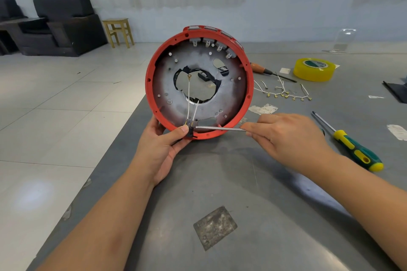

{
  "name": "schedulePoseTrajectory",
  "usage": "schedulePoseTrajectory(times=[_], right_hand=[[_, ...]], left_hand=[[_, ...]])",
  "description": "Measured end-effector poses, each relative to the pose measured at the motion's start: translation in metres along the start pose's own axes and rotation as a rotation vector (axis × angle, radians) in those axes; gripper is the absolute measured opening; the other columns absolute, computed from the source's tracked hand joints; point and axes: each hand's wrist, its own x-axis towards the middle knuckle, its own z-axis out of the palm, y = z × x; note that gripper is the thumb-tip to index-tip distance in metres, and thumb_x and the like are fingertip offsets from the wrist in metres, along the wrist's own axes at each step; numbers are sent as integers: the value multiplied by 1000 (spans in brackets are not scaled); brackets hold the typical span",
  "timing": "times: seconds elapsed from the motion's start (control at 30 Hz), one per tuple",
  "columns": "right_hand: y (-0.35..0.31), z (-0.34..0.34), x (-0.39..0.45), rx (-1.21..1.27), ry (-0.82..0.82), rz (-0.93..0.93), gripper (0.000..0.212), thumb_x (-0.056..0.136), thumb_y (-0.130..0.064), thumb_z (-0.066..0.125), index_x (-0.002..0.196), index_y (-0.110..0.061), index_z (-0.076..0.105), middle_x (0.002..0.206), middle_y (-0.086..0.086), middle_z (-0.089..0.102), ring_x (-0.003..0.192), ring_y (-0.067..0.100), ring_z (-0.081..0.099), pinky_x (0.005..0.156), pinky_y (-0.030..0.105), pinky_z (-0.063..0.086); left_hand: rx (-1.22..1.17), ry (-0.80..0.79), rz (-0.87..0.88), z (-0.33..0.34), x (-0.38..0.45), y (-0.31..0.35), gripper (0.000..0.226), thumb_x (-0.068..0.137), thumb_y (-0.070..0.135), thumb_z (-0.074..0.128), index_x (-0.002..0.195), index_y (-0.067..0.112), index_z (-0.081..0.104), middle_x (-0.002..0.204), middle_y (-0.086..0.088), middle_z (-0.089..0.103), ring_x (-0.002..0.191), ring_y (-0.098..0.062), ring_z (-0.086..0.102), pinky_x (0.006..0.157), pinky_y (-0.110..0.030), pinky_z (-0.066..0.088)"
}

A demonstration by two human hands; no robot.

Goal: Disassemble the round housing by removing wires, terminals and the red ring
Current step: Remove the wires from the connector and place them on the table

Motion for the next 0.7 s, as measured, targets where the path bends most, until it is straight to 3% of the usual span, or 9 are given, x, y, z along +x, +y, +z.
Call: schedulePoseTrajectory(times=[0.23,0.4,0.6,0.7], right_hand=[[3,-2,2,-14,-67,-40,45,105,-40,32,114,-30,75,77,-2,63,70,30,65,50,37,49],[1,-2,1,-5,-49,-14,22,101,-34,55,108,-30,75,75,-4,64,66,29,64,46,35,49],[-4,4,0,3,-55,19,29,100,-38,46,104,-31,74,77,-6,63,68,26,64,48,31,44],[-8,2,-1,17,-22,48,18,97,-33,59,100,-29,75,73,-5,62,62,27,63,46,31,43]], left_hand=[[-1,5,0,0,-1,-4,48,91,-13,65,135,2,57,141,-20,62,117,-32,71,86,-40,63],[-22,14,7,1,0,-4,46,90,-14,66,132,4,59,138,-21,63,113,-31,73,85,-41,63],[-36,26,18,3,-1,-2,48,89,-13,67,132,8,61,137,-18,64,113,-30,73,86,-41,63],[-37,29,22,5,0,0,49,89,-13,68,132,8,61,136,-18,65,113,-31,73,87,-42,63]])
